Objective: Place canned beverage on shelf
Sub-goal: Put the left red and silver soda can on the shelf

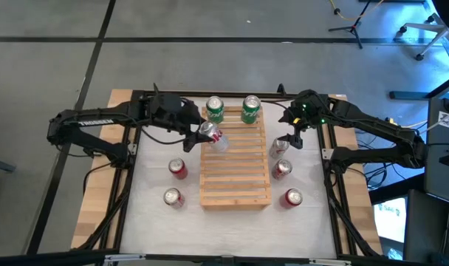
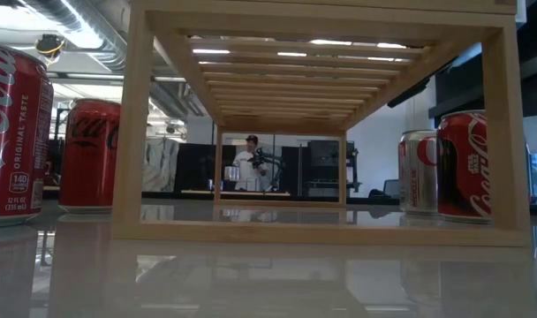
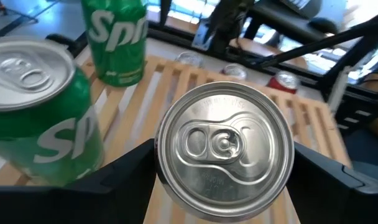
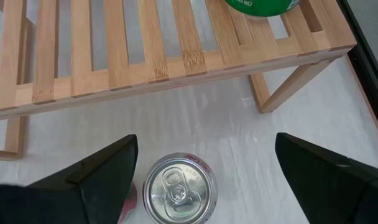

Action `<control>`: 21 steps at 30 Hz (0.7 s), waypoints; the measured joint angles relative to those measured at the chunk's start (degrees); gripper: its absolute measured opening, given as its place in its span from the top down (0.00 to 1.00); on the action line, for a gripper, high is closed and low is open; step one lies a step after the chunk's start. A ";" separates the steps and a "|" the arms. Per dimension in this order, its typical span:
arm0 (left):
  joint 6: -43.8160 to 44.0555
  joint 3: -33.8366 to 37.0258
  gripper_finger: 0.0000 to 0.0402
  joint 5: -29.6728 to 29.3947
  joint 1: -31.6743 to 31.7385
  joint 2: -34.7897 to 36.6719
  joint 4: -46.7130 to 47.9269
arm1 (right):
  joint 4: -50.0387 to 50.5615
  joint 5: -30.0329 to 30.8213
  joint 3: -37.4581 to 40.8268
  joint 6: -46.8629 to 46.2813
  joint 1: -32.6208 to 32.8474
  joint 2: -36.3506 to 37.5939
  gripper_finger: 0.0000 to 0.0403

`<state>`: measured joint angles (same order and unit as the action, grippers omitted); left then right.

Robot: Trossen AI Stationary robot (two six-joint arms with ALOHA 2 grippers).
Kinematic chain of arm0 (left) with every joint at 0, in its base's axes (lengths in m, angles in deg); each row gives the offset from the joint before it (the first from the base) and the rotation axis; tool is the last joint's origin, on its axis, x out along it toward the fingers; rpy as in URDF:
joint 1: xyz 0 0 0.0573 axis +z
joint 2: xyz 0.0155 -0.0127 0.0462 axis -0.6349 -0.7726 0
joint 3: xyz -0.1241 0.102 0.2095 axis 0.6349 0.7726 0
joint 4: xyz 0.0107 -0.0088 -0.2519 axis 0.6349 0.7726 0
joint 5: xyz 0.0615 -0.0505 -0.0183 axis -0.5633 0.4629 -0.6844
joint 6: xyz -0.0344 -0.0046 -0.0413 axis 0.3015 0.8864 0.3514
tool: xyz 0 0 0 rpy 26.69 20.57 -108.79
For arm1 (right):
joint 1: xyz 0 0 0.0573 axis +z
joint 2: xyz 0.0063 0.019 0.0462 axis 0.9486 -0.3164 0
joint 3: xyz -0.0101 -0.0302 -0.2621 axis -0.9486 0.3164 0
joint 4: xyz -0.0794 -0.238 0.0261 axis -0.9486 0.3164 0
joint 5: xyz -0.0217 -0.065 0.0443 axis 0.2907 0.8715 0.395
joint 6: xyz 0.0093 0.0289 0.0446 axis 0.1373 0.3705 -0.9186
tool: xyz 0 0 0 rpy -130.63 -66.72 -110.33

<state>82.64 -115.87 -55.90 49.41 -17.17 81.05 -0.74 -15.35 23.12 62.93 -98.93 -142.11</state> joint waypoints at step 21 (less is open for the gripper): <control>-4.61 0.04 0.29 0.33 3.77 -0.88 3.69 | 0.02 0.00 0.00 -0.01 0.00 0.00 0.07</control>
<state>78.03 -115.83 -55.58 53.18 -18.06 84.74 -0.72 -15.35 23.12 62.92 -98.93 -142.11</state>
